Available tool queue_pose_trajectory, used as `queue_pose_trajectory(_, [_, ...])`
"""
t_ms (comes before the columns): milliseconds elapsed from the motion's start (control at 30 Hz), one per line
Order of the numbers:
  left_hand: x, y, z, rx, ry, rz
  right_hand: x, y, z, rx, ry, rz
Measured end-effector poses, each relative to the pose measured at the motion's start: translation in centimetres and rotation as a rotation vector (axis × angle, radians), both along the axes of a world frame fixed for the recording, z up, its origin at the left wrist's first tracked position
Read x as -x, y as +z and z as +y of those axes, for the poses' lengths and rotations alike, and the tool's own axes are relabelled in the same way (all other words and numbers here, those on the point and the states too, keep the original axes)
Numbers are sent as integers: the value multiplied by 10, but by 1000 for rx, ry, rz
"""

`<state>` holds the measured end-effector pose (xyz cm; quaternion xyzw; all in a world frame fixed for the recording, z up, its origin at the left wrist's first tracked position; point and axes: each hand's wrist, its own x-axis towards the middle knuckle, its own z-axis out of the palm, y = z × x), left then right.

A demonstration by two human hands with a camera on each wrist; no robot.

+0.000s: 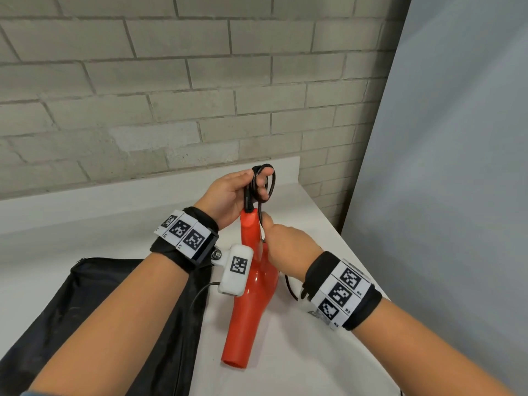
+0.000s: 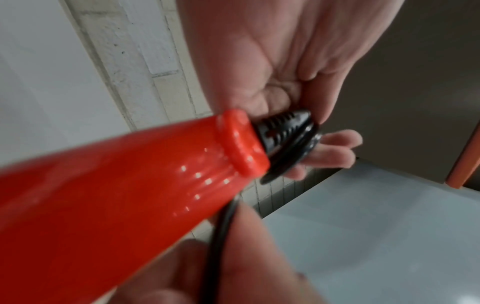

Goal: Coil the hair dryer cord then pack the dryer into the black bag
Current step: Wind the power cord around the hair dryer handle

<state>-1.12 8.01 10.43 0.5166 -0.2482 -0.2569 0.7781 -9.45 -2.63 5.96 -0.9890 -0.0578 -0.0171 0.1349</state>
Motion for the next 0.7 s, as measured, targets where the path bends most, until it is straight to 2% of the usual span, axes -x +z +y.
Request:
queue_pose_trajectory(100, [-2, -4, 2, -4, 36, -90, 7, 7, -4, 116, 16, -112])
queue_pose_trajectory(267, [0, -9, -3, -94, 140, -213, 21, 24, -9, 115, 49, -230])
queue_pose_trajectory(367, [6, -9, -9, -155, 181, -274, 23, 35, -15, 162, 82, -419])
queue_pose_trajectory(433, [11, -7, -12, -192, 185, -286, 20, 43, -21, 239, 37, -564])
queue_pose_trajectory(500, [16, -4, -12, -303, 208, -383, 16, 50, -27, 238, 24, -672])
queue_pose_trajectory(600, [25, 1, -13, -436, 179, -553, 8, 66, -33, 155, 70, -717])
queue_pose_trajectory(667, [28, 3, -16, -438, 119, -558, 2, 79, -33, 110, 43, -702])
queue_pose_trajectory(700, [28, 3, -18, -428, 105, -516, -2, 85, -34, 56, 36, -640])
